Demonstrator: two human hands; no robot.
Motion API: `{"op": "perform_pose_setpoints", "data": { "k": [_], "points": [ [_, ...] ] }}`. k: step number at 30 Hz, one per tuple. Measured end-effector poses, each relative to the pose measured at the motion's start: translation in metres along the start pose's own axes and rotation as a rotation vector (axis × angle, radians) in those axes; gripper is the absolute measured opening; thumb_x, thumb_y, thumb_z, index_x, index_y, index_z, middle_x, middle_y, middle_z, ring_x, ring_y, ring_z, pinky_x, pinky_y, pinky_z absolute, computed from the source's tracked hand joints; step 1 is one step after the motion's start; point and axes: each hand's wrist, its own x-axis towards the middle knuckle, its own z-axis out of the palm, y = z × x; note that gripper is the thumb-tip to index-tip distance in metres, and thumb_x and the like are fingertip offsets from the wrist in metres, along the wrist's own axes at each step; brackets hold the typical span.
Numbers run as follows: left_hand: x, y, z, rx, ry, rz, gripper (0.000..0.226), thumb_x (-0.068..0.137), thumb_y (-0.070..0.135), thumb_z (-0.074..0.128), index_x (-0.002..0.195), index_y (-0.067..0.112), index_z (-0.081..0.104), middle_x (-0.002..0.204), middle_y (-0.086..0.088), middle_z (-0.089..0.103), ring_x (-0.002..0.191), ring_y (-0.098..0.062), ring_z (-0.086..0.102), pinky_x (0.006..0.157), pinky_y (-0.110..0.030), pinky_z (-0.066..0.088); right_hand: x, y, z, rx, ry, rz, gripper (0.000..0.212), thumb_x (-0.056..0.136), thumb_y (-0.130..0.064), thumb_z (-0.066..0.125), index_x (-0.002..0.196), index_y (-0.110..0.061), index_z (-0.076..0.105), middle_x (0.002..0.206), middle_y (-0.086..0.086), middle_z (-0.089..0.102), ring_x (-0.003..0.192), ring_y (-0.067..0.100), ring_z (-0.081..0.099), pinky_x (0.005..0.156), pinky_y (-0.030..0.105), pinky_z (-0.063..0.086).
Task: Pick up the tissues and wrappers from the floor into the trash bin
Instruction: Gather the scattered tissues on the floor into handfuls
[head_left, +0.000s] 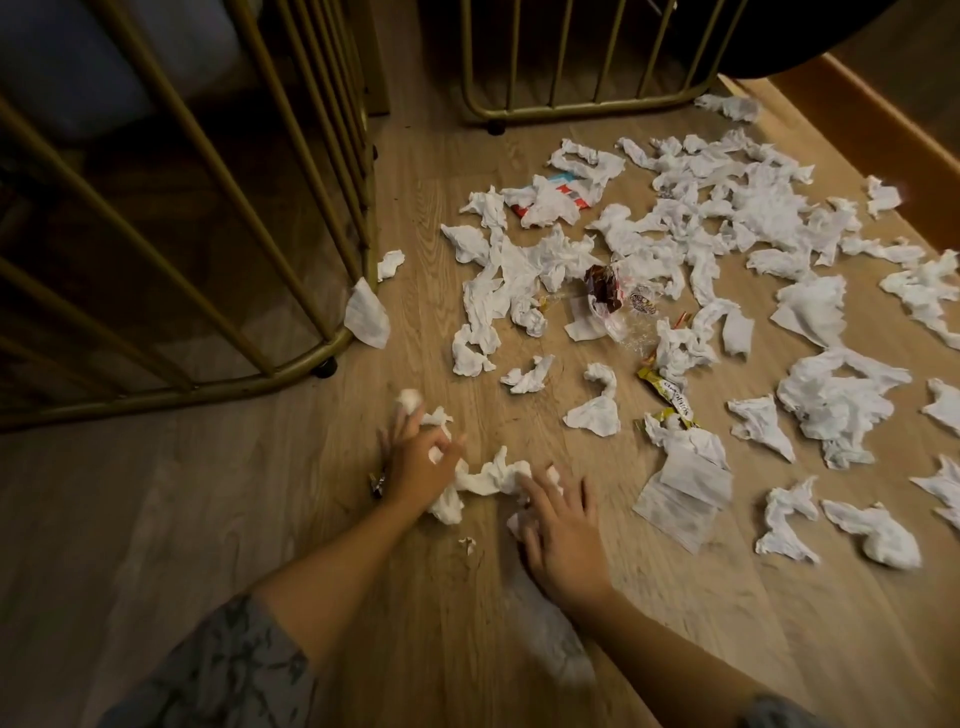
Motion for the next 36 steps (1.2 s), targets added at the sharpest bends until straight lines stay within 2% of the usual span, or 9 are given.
{"op": "perform_pose_setpoints", "data": {
  "k": [3,6,9,12,15,17,23,30,36],
  "points": [
    [-0.031,0.013,0.000,-0.024,-0.058,0.158,0.045,0.077,0.063,0.058,0.072,0.018,0.053,0.123,-0.001,0.057,0.123,-0.015,0.045,0.103,-0.042,0.039,-0.018,0.011,0.002,0.011,-0.105,-0.132,0.050,0.101,-0.050,0.034,0.147,-0.030,0.035,0.150,-0.003,0.040,0.143,0.020,0.027,0.117,0.048,0.022],
    [-0.068,0.009,0.002,-0.027,-0.177,0.309,0.042,0.073,0.054,0.071,0.073,0.014,0.057,0.132,-0.001,0.048,0.123,-0.007,0.043,0.101,-0.020,0.039,-0.022,0.020,0.003,0.077,-0.120,-0.214,0.041,0.098,-0.048,0.049,0.131,-0.023,0.053,0.137,0.002,0.047,0.128,0.021,0.040,0.103,0.035,0.042],
    [-0.089,-0.006,0.006,0.009,-0.153,0.408,0.025,0.077,0.034,0.068,0.068,0.018,0.052,0.117,-0.009,0.057,0.107,-0.014,0.050,0.086,-0.031,0.045,-0.019,0.021,0.001,0.172,-0.019,-0.189,0.017,0.096,-0.035,0.058,0.096,-0.019,0.060,0.118,0.002,0.053,0.109,0.016,0.048,0.087,0.029,0.046],
    [-0.089,-0.005,-0.001,-0.044,-0.104,0.314,0.020,0.076,0.027,0.063,0.074,0.026,0.044,0.085,0.008,0.050,0.082,-0.010,0.047,0.069,-0.029,0.041,-0.014,0.025,-0.002,0.196,0.083,-0.132,0.009,0.092,-0.019,0.063,0.087,-0.012,0.060,0.108,0.003,0.055,0.107,0.016,0.048,0.090,0.029,0.043],
    [-0.082,0.004,-0.013,-0.219,-0.011,0.082,0.039,0.075,0.023,0.067,0.108,0.034,0.048,0.105,0.002,0.057,0.096,-0.013,0.056,0.083,-0.021,0.048,-0.005,0.027,-0.015,0.195,0.130,-0.015,0.009,0.087,-0.009,0.066,0.089,-0.009,0.057,0.101,0.003,0.051,0.096,0.011,0.044,0.081,0.029,0.044],
    [-0.071,0.010,-0.019,-0.270,0.062,0.021,0.057,0.077,0.004,0.072,0.127,0.019,0.050,0.123,0.001,0.054,0.113,-0.010,0.053,0.095,-0.011,0.042,0.003,0.025,-0.023,0.229,0.158,0.030,0.013,0.084,-0.006,0.066,0.094,-0.009,0.057,0.104,0.002,0.049,0.090,0.007,0.043,0.074,0.028,0.046],
    [-0.054,0.025,-0.023,-0.094,0.153,0.050,0.020,0.074,-0.005,0.073,0.085,0.011,0.070,0.099,-0.001,0.057,0.089,-0.014,0.059,0.076,-0.003,0.042,0.032,0.009,-0.016,0.119,0.015,-0.037,0.037,0.088,-0.017,0.060,0.125,-0.017,0.060,0.146,0.003,0.045,0.125,0.018,0.040,0.094,0.029,0.038],
    [-0.097,0.003,-0.019,-0.004,-0.216,0.228,0.042,0.069,0.055,0.074,0.084,0.016,0.067,0.087,0.005,0.063,0.080,-0.005,0.057,0.073,-0.015,0.046,0.018,-0.001,0.001,0.074,-0.011,-0.114,0.022,0.095,-0.028,0.056,0.110,-0.015,0.064,0.106,0.001,0.058,0.099,0.018,0.050,0.079,0.031,0.045],
    [-0.096,0.009,-0.021,-0.036,-0.338,0.180,0.013,0.087,0.021,0.066,0.082,0.011,0.061,0.081,0.008,0.060,0.077,0.000,0.056,0.067,-0.021,0.047,0.021,0.004,-0.017,0.059,-0.022,-0.063,0.010,0.085,-0.020,0.062,0.093,-0.014,0.065,0.092,0.000,0.056,0.089,0.016,0.048,0.072,0.025,0.039]
  ]
}}
